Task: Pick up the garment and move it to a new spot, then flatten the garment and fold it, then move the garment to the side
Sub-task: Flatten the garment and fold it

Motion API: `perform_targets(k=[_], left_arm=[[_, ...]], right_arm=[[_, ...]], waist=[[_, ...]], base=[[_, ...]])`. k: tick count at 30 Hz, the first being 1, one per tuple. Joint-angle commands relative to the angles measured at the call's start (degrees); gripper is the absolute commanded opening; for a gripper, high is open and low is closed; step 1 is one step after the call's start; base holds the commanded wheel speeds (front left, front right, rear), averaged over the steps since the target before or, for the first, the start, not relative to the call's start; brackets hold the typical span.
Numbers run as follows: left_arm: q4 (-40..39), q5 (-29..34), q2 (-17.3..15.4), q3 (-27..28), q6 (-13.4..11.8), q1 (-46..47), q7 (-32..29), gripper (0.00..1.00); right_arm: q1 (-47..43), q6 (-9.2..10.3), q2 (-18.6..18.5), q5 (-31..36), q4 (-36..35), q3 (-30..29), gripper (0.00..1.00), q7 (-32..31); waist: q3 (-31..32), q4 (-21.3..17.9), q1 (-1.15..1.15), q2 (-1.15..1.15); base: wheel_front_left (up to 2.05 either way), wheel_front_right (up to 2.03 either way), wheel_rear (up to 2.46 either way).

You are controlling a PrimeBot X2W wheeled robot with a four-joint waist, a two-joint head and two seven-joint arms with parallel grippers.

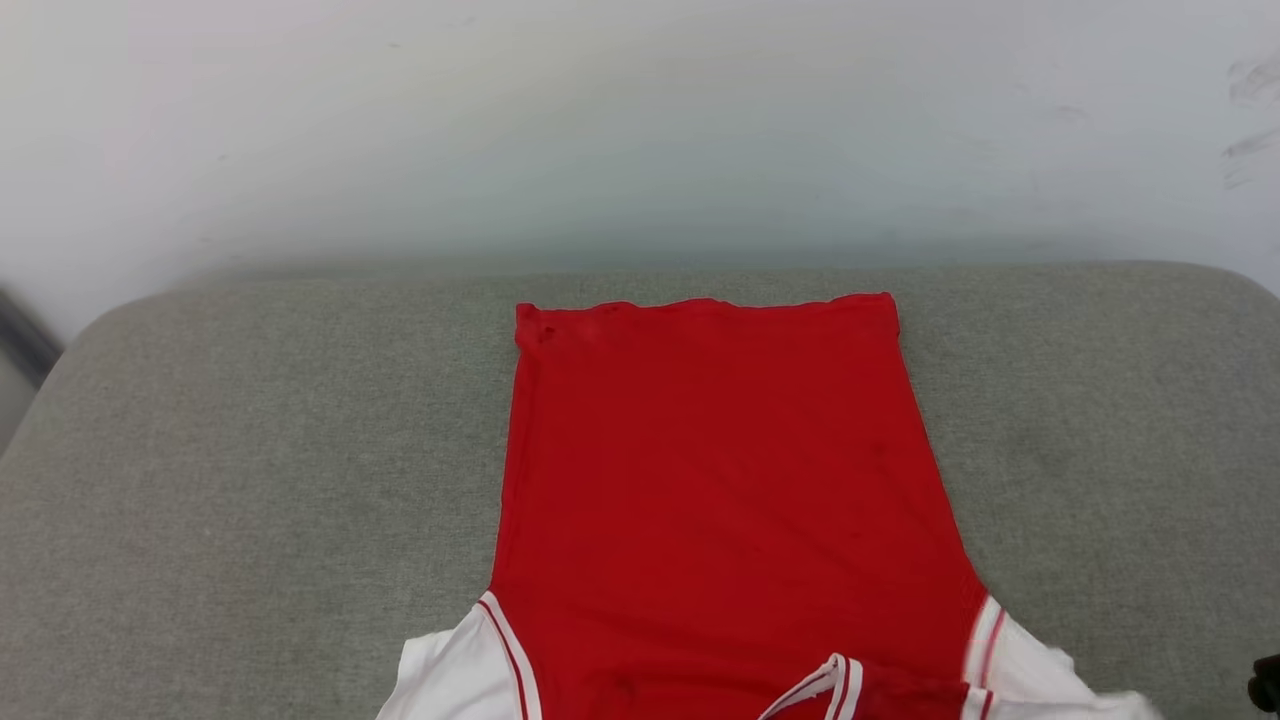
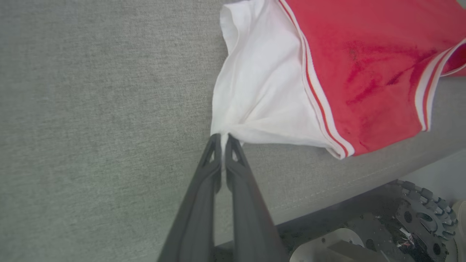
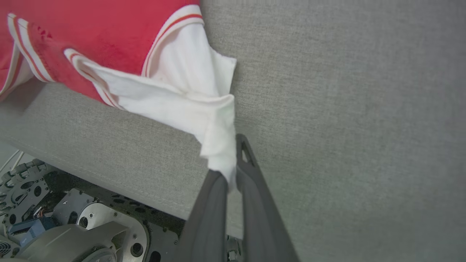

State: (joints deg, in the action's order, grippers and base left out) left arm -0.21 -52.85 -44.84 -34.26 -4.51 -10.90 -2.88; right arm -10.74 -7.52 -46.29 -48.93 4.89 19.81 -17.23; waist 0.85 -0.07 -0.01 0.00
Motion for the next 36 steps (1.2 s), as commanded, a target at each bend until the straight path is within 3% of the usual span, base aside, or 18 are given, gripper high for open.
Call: perform_targets(k=[1, 11, 20, 27, 36], left_arm=[[-0.5, 0.2, -0.3, 0.0, 0.2, 0.2, -0.3, 0.00], [-6.6, 0.2, -1.3, -0.8, -0.1, 1.9, -3.6, 0.00], [-18.4, 3.8, -3.0, -1.5, -1.7, 6.7, -7.8, 0.00], [-25.5, 6.7, -1.8, -3.7, -1.2, 10.9, -11.5, 0.00], [-29.4, 10.2, 0.9, -5.0, -1.5, 15.2, -12.0, 0.00]], right_arm=[[-0.1, 0.05, -0.3, 0.6, -0.8, -0.5, 1.00, -0.3], [3.2, 0.05, -0.4, -1.7, -3.8, -10.9, 1.00, -8.2], [18.5, 0.05, 6.1, 0.1, -8.3, -20.6, 1.00, -28.0], [34.4, 0.04, 11.6, 9.3, -1.8, -26.2, 1.00, -44.8], [50.8, 0.04, 13.8, 25.2, 3.0, -30.2, 1.00, -58.1]], waist=[[-0.1, 0.2, 0.01, 0.00], [-3.0, 3.9, 0.01, 0.00], [-12.8, 10.8, 0.01, 0.00], [-20.5, 17.4, 0.01, 0.00], [-28.0, 23.2, 0.01, 0.00]], base=[[0.00, 0.00, 0.00], [0.00, 0.00, 0.00], [0.00, 0.00, 0.00], [0.00, 0.00, 0.00], [0.00, 0.00, 0.00]])
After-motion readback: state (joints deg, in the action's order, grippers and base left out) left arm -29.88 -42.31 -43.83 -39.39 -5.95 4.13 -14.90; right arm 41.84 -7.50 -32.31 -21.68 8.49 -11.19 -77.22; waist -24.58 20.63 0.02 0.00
